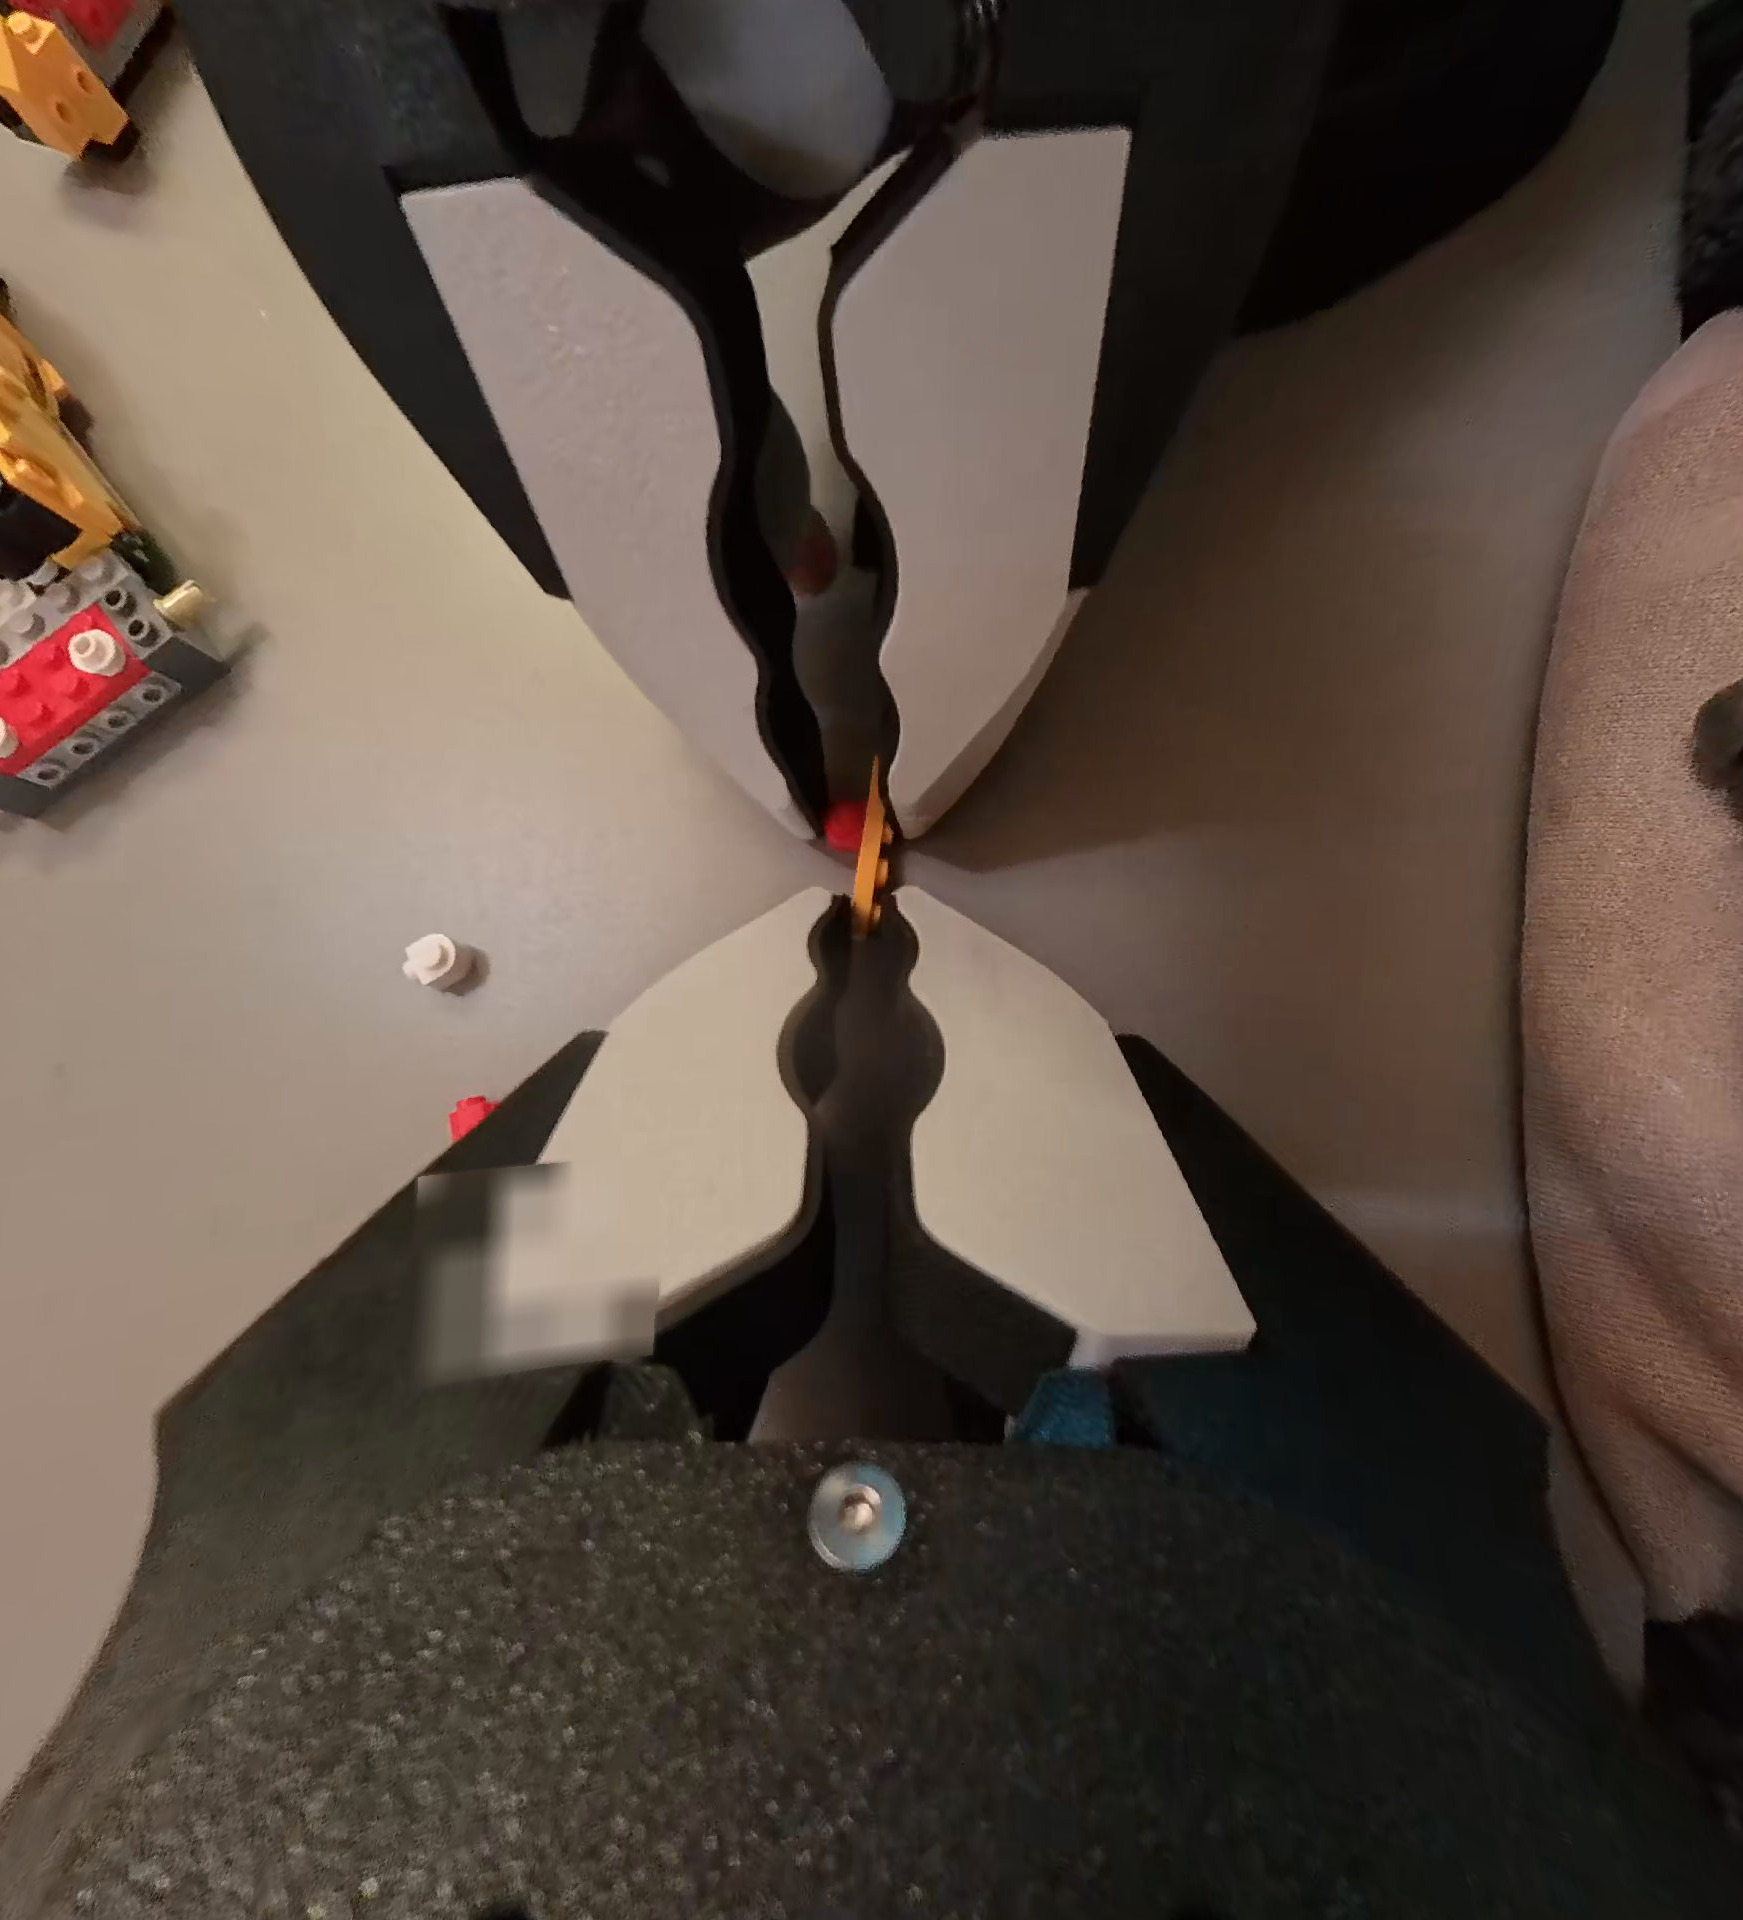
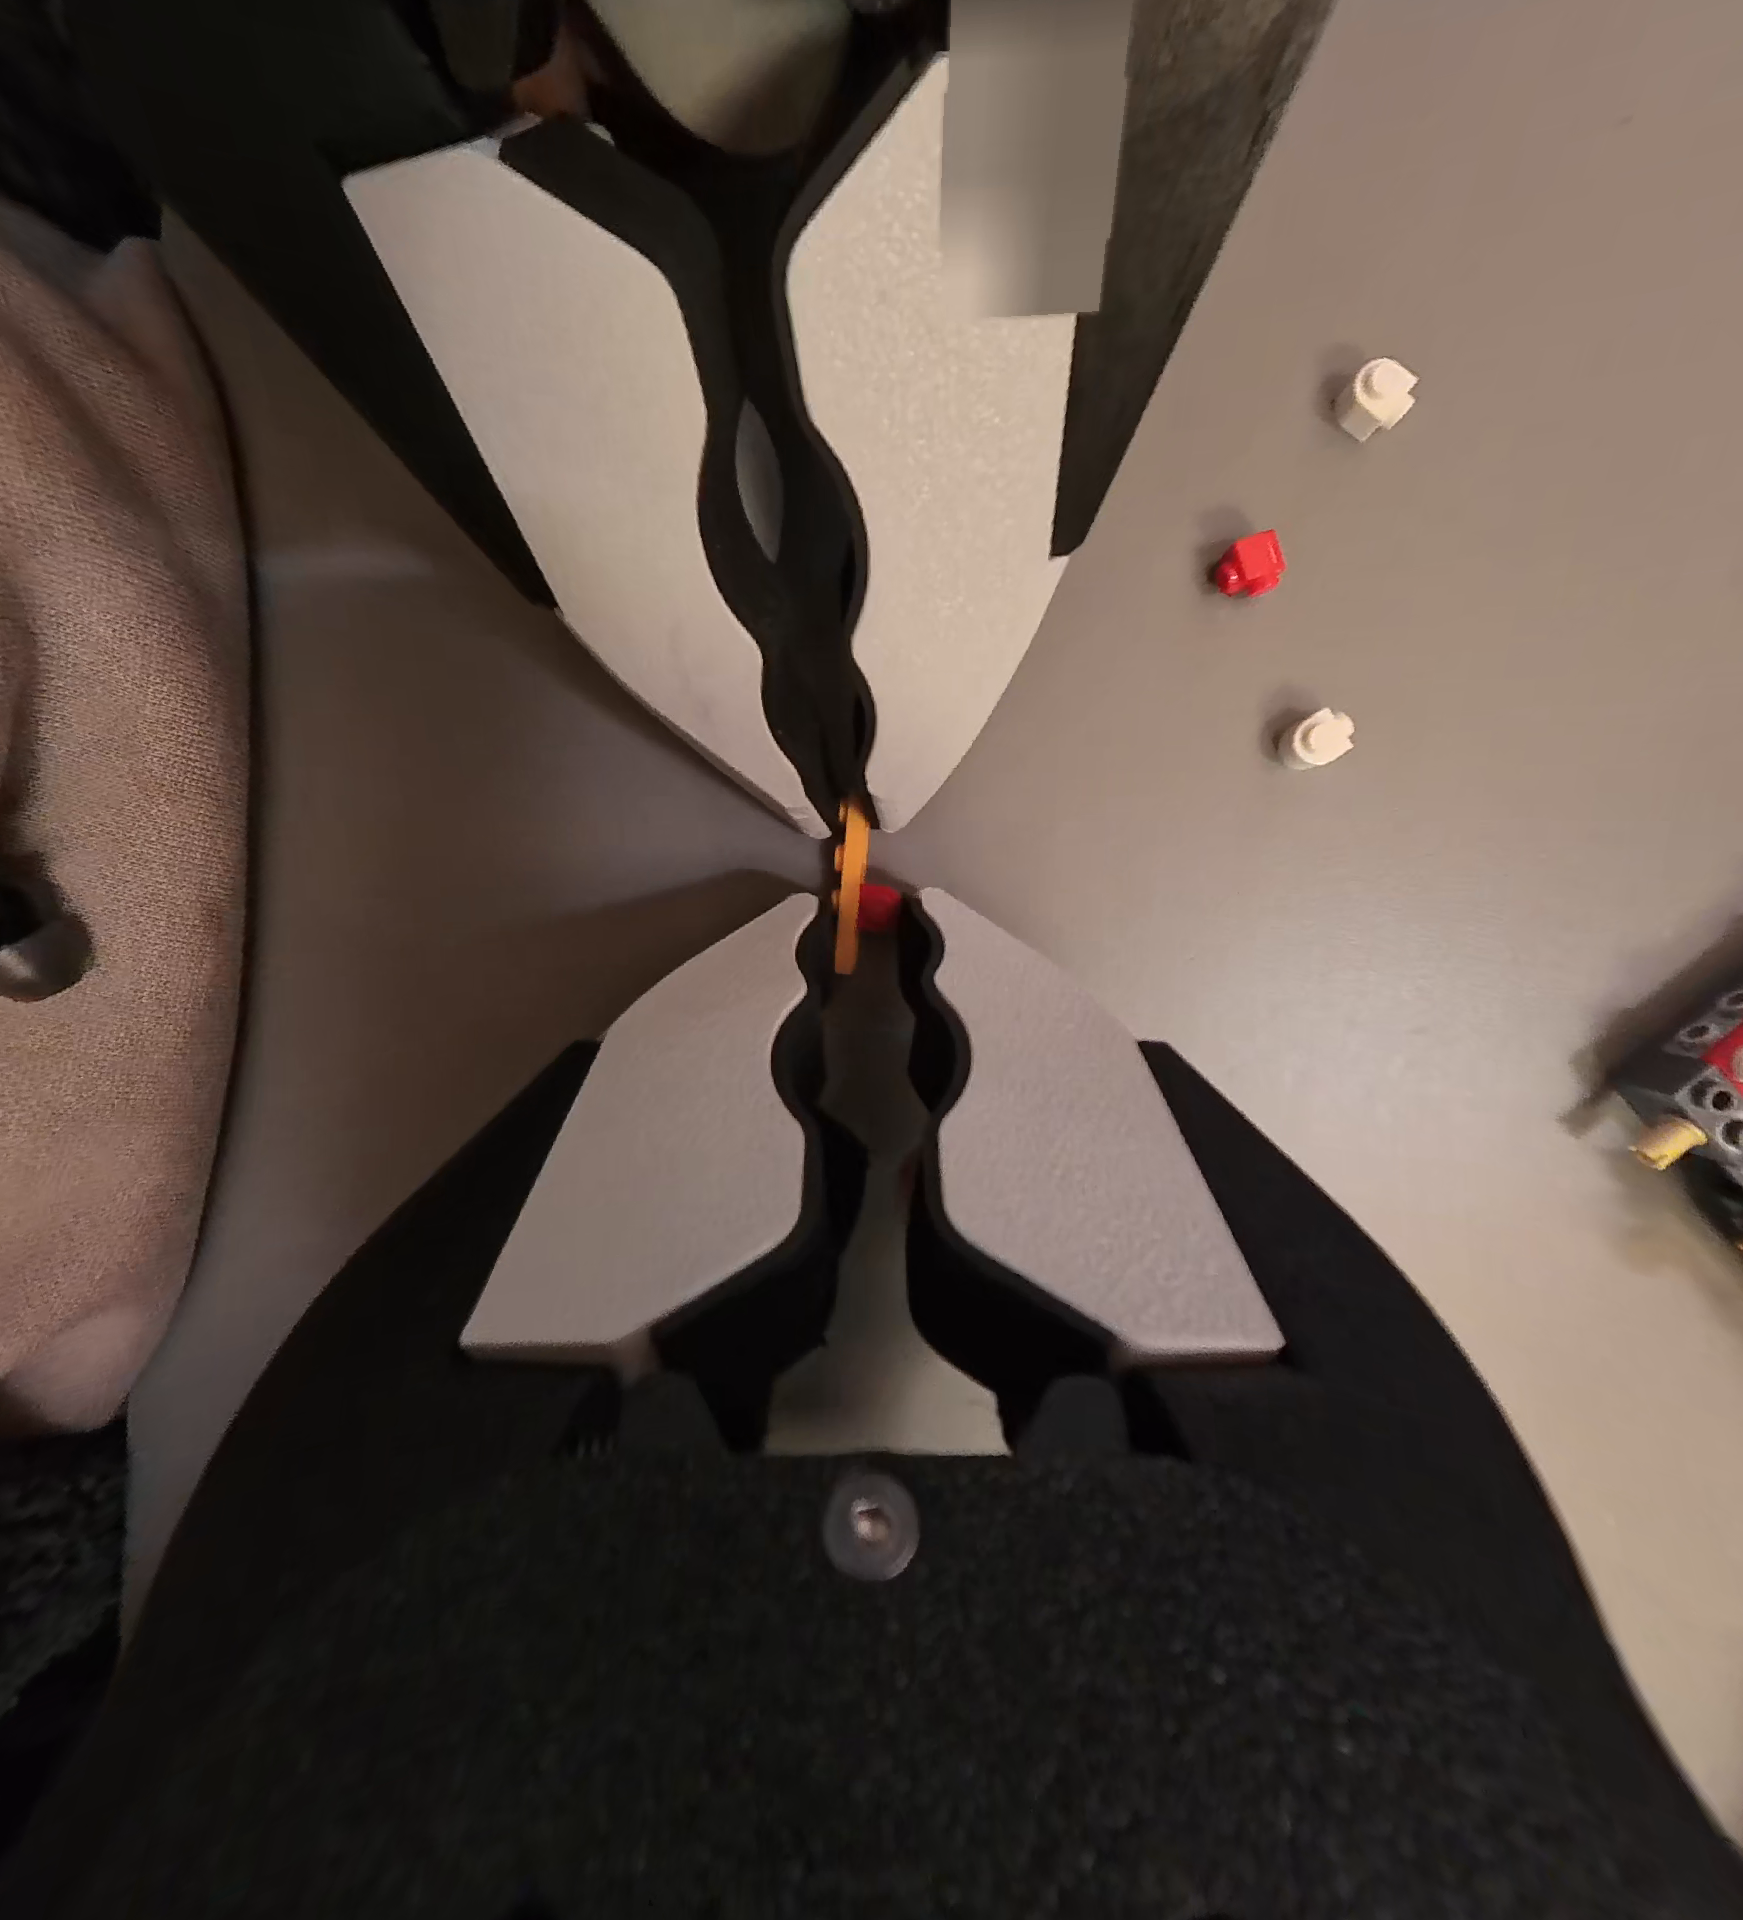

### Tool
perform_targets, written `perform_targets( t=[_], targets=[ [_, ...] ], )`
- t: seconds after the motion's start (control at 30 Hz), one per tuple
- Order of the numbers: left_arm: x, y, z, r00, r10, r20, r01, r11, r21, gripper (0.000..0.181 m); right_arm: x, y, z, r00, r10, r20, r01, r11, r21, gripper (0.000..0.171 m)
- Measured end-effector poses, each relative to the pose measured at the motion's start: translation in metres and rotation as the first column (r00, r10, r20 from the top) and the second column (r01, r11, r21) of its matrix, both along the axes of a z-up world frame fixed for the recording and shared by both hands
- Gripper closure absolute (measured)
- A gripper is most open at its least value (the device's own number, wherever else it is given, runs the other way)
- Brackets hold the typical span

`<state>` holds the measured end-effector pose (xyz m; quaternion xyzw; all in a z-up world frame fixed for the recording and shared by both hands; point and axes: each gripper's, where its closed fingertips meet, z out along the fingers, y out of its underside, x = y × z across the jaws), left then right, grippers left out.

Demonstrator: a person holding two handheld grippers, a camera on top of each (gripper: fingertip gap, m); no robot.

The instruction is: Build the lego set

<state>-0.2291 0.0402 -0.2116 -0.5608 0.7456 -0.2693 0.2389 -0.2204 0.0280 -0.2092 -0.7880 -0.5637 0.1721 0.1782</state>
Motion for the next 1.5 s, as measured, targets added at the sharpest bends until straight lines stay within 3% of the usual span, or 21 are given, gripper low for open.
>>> perform_targets(
  t=[0.13, 0.3, 0.6, 0.77, 0.87, 1.13, 1.3, 1.5],
  targets=[
    [0.0, 0.0, 0.0, 1.0, -0.013, 0.005, 0.012, 1.0, 0.012, 0.175, -0.001, 0.001, 0.001, 0.999, -0.036, -0.035, 0.038, 0.998, 0.045, 0.159],
    [-0.001, 0.0, 0.001, 0.999, -0.042, 0.012, 0.041, 0.998, 0.042, 0.176, 0.0, 0.002, 0.005, 0.993, -0.074, -0.093, 0.08, 0.995, 0.064, 0.142],
    [-0.005, 0.002, 0.017, 0.995, -0.056, 0.078, 0.058, 0.998, -0.028, 0.161, 0.005, 0.016, 0.022, 0.96, -0.17, -0.224, 0.185, 0.982, 0.048, 0.148],
    [-0.02, 0.035, 0.035, 0.989, 0.065, 0.135, -0.051, 0.993, -0.107, 0.165, 0.012, 0.021, 0.023, 0.954, -0.194, -0.23, 0.213, 0.975, 0.064, 0.149],
    [-0.026, 0.043, 0.032, 0.993, 0.071, 0.096, -0.058, 0.99, -0.126, 0.166, 0.01, 0.02, 0.021, 0.949, -0.198, -0.246, 0.218, 0.974, 0.059, 0.149],
    [-0.031, 0.069, 0.018, 0.996, 0.09, -0.024, -0.09, 0.996, 0.01, 0.164, -0.012, 0.024, 0.01, 0.971, -0.162, -0.178, 0.184, 0.976, 0.115, 0.15],
    [-0.029, 0.071, 0.009, 0.992, 0.087, -0.092, -0.083, 0.996, 0.043, 0.163, -0.018, 0.027, 0.002, 0.984, -0.137, -0.117, 0.15, 0.981, 0.12, 0.166],
    [-0.022, 0.072, 0.005, 0.989, 0.106, -0.102, -0.104, 0.994, 0.021, 0.17, 0.0, 0.014, 0.001, 0.994, -0.083, -0.074, 0.09, 0.991, 0.097, 0.167]
  ],
)
